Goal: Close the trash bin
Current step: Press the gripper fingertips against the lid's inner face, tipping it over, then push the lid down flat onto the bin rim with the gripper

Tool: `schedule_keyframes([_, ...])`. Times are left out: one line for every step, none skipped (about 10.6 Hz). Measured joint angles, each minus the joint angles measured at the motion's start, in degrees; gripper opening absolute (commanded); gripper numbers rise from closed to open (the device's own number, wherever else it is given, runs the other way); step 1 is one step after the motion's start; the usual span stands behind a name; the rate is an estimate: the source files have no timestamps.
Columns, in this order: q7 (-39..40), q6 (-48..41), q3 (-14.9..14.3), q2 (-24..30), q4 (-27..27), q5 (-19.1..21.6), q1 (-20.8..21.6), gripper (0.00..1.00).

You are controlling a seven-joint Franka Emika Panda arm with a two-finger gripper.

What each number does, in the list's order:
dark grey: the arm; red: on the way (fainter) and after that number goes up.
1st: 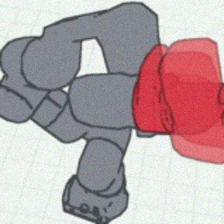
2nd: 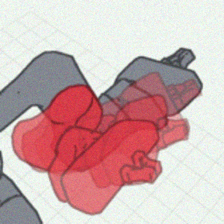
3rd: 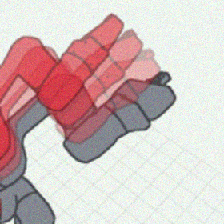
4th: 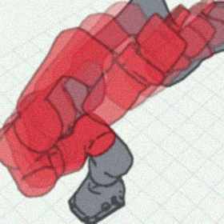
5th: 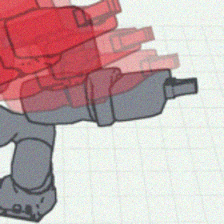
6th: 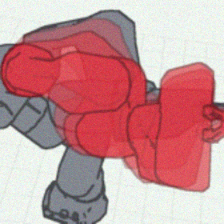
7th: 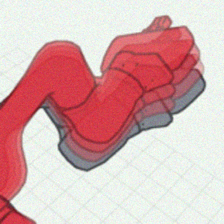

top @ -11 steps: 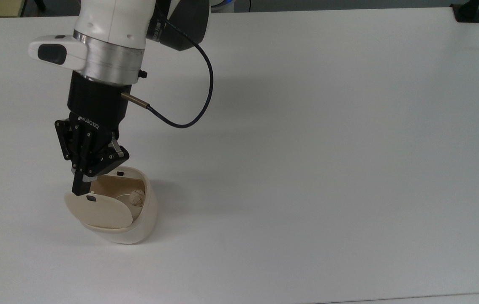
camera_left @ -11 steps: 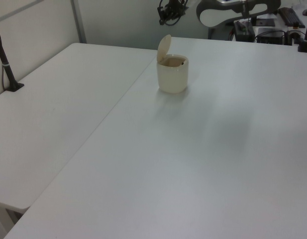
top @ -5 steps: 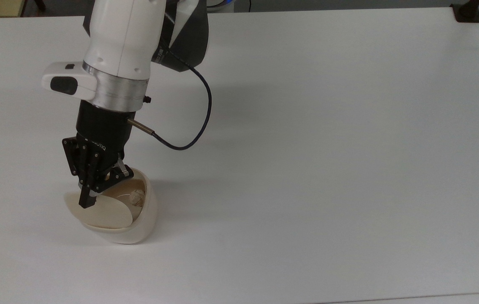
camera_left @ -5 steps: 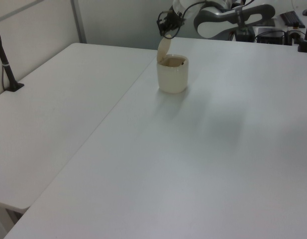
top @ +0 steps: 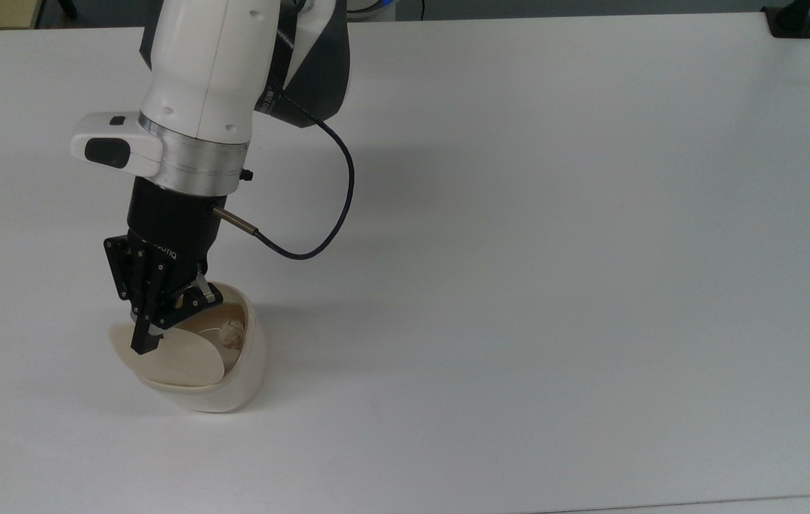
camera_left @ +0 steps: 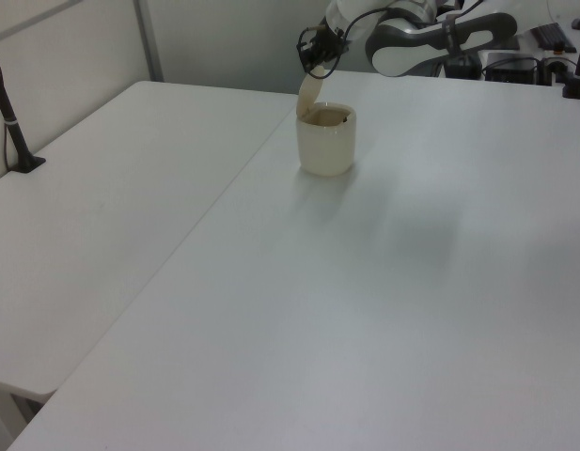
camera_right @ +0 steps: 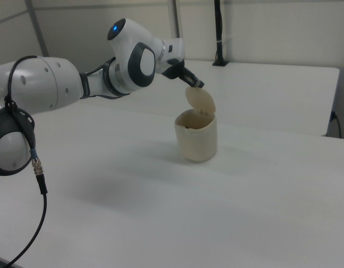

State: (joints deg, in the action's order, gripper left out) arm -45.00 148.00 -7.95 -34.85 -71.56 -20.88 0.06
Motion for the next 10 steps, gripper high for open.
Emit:
schedule_keyframes([0.64, 0.0, -0.04, 0.04, -0.06, -0.08, -0.21, 0.0])
schedule_keyframes([1.79, 0.0, -0.05, 0.18, -0.62, -0.1, -0.49, 0.0])
schedule_keyframes([2.46, 0.0, -0.05, 0.28, -1.48, -0.1, -0.65, 0.0])
schedule_keyframes([2.88, 0.0, -0.04, 0.49, -2.41, -0.1, -0.66, 0.0])
schedule_keyframes([3.38, 0.0, 0.01, 1.05, -3.63, -0.11, -0.61, 0.0])
schedule_keyframes([4.29, 0.0, 0.33, 1.83, -4.98, -0.11, -0.58, 0.0])
schedule_keyframes([5.17, 0.0, 0.74, 2.84, -6.47, -0.11, -0.55, 0.0])
schedule_keyframes([6.16, 0.0, 1.07, 4.04, -8.17, -0.11, -0.51, 0.0])
schedule_keyframes([7.18, 0.0, 1.6, 5.01, -9.82, -0.12, -0.53, 0.0])
schedule_keyframes([7.79, -0.03, 2.36, 5.73, -11.53, -0.12, -0.56, 0.0])
